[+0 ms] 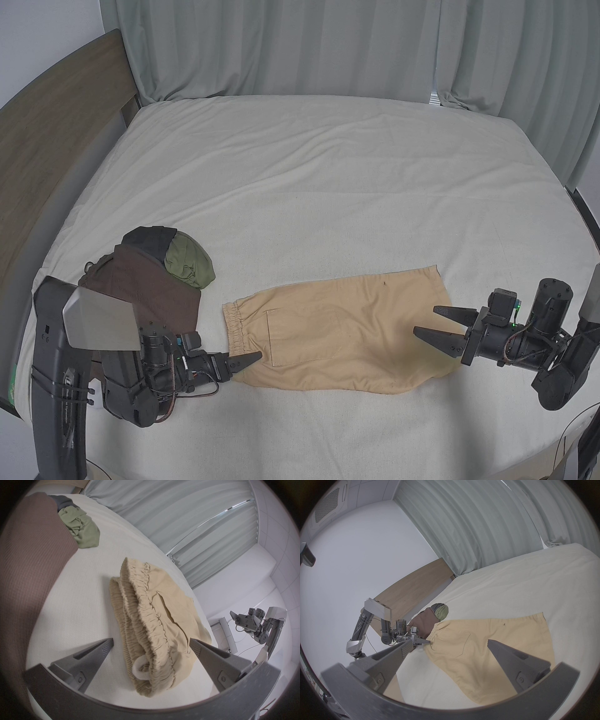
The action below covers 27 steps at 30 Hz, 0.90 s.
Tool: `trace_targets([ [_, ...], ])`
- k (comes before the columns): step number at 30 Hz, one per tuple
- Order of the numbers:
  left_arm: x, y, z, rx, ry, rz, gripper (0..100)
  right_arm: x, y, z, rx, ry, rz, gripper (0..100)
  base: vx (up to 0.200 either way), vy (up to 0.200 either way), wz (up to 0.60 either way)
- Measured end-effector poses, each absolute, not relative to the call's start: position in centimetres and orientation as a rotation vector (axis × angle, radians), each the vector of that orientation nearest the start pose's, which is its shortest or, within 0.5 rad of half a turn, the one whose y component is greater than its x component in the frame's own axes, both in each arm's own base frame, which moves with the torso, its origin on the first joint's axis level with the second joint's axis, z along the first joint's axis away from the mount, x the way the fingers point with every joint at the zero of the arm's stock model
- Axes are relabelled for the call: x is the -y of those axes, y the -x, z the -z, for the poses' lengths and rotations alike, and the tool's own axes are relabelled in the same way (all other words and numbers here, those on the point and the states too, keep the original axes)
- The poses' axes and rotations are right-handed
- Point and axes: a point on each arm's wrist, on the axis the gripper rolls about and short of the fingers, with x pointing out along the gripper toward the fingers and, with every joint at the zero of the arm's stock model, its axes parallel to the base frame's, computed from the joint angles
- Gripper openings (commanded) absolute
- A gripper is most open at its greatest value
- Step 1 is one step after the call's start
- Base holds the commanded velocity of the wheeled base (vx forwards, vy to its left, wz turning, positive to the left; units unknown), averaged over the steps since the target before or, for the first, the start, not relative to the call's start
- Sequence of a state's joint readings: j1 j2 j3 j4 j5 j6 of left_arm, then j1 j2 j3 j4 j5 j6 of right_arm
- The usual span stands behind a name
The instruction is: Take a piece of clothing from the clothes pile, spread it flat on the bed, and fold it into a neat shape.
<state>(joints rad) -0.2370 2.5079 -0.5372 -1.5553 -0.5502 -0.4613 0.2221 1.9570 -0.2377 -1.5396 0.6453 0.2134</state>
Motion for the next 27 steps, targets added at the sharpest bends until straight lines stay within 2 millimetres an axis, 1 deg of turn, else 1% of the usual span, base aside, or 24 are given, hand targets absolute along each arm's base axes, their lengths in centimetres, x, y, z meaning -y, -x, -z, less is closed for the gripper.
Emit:
trace_targets([
  [6,9.9,-31.8,5.7,-0.632,0.534,0.672,100,-7.1,-24.9,-7.6,-0.275,-0.238,-0.845,100,0.000,0.000,0.00],
  [12,10.6,-31.5,5.6,-0.676,0.615,0.667,100,-7.1,-24.8,-7.6,-0.277,-0.238,-0.847,100,0.000,0.000,0.00],
  [19,11.1,-31.6,4.5,-0.699,0.736,0.649,100,-7.2,-24.8,-7.5,-0.282,-0.238,-0.849,100,0.000,0.000,0.00],
  [25,11.7,-31.6,3.7,-0.671,0.751,0.613,100,-7.2,-24.9,-7.2,-0.286,-0.224,-0.849,100,0.000,0.000,0.00],
  [26,11.9,-31.5,3.6,-0.667,0.750,0.604,0,-7.2,-24.9,-7.1,-0.286,-0.222,-0.849,100,0.000,0.000,0.00],
  [27,12.0,-31.5,3.6,-0.662,0.748,0.597,0,-7.2,-24.9,-7.1,-0.287,-0.221,-0.849,100,0.000,0.000,0.00],
])
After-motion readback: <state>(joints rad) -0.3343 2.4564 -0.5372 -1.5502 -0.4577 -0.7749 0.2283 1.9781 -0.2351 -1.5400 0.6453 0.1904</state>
